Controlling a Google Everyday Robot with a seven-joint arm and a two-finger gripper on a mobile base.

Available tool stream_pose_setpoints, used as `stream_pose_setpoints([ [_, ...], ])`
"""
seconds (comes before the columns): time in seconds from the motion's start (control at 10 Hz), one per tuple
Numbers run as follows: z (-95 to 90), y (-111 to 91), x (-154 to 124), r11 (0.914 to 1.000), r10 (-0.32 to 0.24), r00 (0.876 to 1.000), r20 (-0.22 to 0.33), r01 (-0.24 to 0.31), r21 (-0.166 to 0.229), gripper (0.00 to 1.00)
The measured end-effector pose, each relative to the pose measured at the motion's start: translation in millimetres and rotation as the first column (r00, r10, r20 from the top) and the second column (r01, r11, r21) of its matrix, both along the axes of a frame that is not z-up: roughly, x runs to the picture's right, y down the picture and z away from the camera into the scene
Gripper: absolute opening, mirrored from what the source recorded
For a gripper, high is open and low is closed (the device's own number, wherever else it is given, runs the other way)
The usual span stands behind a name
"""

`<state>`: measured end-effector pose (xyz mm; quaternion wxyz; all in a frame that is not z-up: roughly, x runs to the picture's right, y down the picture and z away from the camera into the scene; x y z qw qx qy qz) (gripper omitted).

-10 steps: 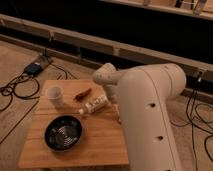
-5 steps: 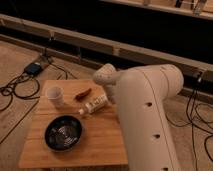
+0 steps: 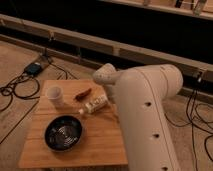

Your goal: Place the eraser on the white sponge

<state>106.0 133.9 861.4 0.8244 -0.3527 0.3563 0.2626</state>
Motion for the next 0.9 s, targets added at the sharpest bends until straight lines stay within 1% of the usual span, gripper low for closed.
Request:
stream_pose_setpoints([
  [0.2, -1.1, -1.8, -0.7, 1.0000, 0.003, 1.000, 0.001, -0.003, 0.004, 0.80],
  [0.4, -5.0, -10.9, -2.2, 0.9996, 0.018, 1.000, 0.004, -0.019, 0.023, 0.80],
  [0.5, -10.5, -22.5, -5.8, 0.9978, 0.044, 0.999, 0.015, -0.045, 0.048, 0.80],
  [0.6, -17.4, -35.3, -13.8, 0.9933, 0.086, 0.995, 0.041, -0.089, 0.073, 0.80],
  [0.7, -22.8, -43.3, -20.7, 0.9885, 0.118, 0.991, 0.063, -0.123, 0.088, 0.80],
  [0.8, -31.4, -53.8, -30.3, 0.9800, 0.160, 0.982, 0.097, -0.170, 0.104, 0.80],
  [0.9, -45.9, -67.1, -44.3, 0.9627, 0.222, 0.964, 0.146, -0.241, 0.123, 0.80],
])
